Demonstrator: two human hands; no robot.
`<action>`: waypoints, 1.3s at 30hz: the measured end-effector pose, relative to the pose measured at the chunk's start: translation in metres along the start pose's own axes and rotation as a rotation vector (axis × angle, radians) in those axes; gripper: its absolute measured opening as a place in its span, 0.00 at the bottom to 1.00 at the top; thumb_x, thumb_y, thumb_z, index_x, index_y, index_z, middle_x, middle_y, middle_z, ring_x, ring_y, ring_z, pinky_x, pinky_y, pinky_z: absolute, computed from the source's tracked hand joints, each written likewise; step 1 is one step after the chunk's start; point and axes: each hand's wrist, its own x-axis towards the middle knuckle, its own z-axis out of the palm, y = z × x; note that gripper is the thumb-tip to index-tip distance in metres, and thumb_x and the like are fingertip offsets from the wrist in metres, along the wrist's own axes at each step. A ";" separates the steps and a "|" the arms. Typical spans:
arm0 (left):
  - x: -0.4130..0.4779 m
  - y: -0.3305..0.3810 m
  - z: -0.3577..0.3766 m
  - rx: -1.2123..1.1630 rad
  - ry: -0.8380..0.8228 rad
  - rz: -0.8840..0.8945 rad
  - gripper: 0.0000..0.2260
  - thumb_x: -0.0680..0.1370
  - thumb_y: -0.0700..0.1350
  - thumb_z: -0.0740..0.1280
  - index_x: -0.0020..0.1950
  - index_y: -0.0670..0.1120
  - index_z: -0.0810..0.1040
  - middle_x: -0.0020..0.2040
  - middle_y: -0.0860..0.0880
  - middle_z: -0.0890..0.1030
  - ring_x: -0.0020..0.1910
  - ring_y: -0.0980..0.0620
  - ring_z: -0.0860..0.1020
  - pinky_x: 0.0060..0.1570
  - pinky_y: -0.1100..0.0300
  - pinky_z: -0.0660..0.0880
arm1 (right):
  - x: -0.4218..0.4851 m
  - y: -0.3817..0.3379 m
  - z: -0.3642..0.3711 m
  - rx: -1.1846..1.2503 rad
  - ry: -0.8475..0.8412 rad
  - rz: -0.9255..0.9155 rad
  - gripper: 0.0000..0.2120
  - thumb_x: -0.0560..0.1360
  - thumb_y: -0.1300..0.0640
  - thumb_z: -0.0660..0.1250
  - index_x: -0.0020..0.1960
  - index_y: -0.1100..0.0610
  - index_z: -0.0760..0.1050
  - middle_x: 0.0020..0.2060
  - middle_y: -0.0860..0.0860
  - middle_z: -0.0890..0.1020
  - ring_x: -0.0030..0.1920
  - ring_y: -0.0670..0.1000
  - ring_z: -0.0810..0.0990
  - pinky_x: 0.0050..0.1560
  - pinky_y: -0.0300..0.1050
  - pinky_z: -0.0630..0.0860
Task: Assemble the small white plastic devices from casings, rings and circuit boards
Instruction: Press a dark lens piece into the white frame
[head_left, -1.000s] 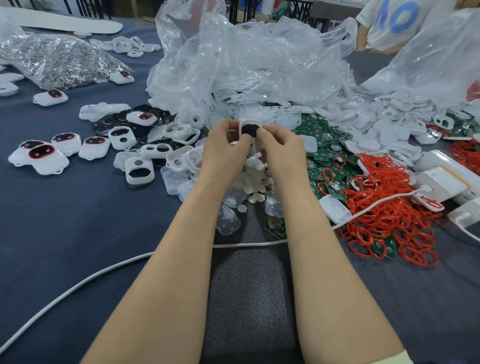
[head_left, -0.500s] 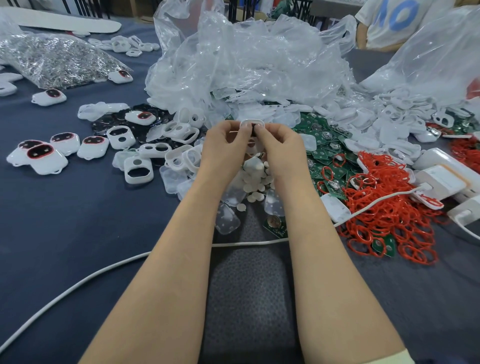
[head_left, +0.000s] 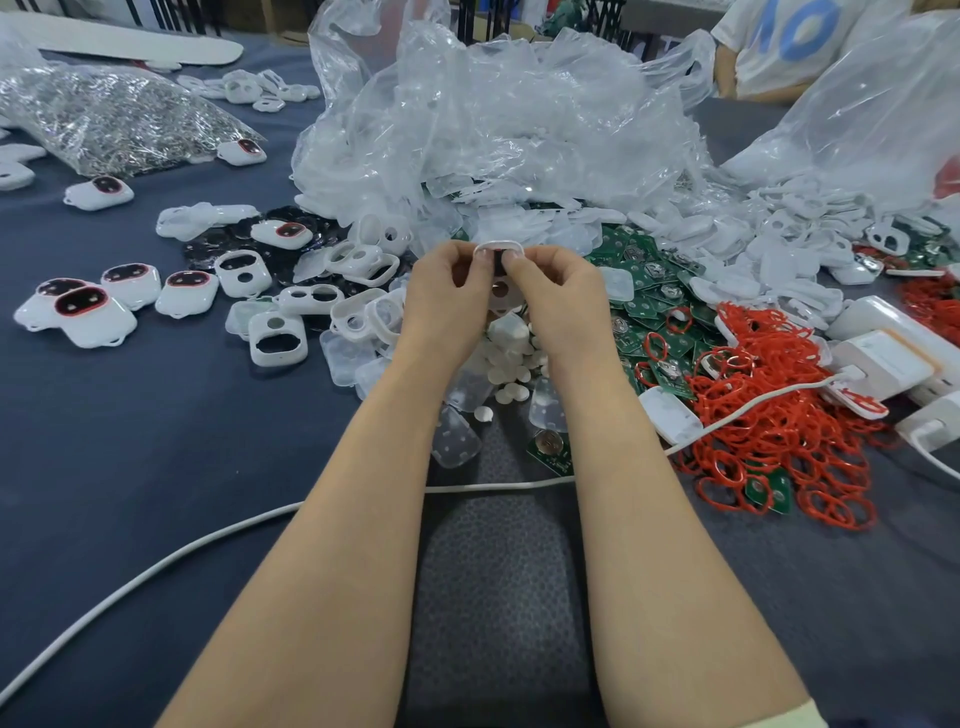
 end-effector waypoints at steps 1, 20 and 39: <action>0.000 0.000 0.000 -0.002 0.003 -0.003 0.07 0.82 0.44 0.61 0.52 0.43 0.77 0.48 0.43 0.82 0.50 0.44 0.82 0.54 0.44 0.78 | 0.000 0.001 0.000 -0.010 -0.001 -0.009 0.03 0.76 0.59 0.67 0.46 0.59 0.77 0.36 0.51 0.79 0.35 0.43 0.77 0.36 0.32 0.73; -0.005 -0.001 0.001 0.002 -0.033 0.030 0.05 0.80 0.41 0.64 0.46 0.51 0.76 0.45 0.44 0.84 0.45 0.45 0.83 0.52 0.45 0.79 | -0.001 0.003 0.001 -0.171 0.054 -0.099 0.02 0.77 0.60 0.66 0.45 0.56 0.75 0.36 0.47 0.78 0.39 0.47 0.77 0.44 0.44 0.75; -0.004 -0.002 0.002 0.072 -0.047 0.075 0.09 0.79 0.36 0.61 0.53 0.49 0.76 0.49 0.43 0.83 0.48 0.46 0.83 0.53 0.48 0.79 | 0.000 0.004 0.000 -0.226 0.077 -0.139 0.02 0.77 0.60 0.66 0.46 0.55 0.77 0.34 0.44 0.78 0.36 0.41 0.76 0.37 0.30 0.72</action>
